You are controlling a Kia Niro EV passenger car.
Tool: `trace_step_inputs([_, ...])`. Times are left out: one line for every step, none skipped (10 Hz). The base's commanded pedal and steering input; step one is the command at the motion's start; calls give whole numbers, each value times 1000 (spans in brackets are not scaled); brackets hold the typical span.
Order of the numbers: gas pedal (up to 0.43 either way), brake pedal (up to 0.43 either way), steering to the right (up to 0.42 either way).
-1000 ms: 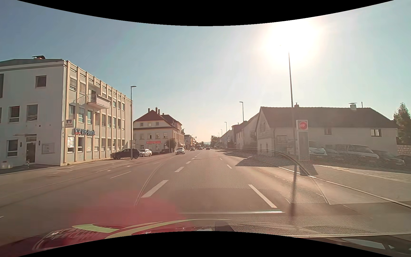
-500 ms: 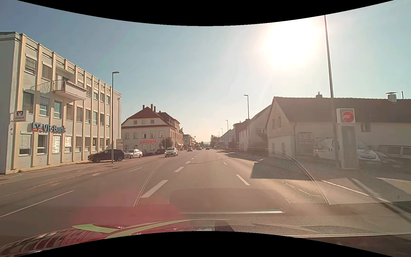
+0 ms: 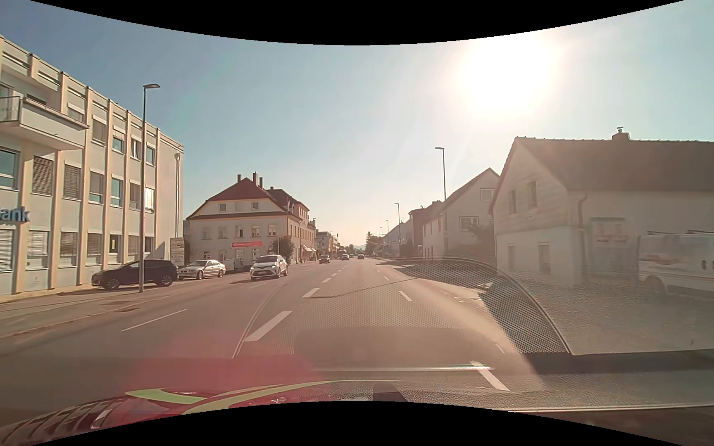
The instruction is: Follow the waypoints while adhering to traffic rules and regulations
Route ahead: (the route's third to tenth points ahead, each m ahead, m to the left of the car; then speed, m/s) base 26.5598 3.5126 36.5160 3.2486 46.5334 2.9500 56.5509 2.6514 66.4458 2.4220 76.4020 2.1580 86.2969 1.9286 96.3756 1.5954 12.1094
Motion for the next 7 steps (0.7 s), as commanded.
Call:
trace_step_inputs([87, 0, -3])
trace_step_inputs([87, 0, -3])
trace_step_inputs([87, 0, -3])
trace_step_inputs([87, 0, -3])
trace_step_inputs([87, 0, -3])
trace_step_inputs([87, 0, -3])
trace_step_inputs([87, 0, -3])
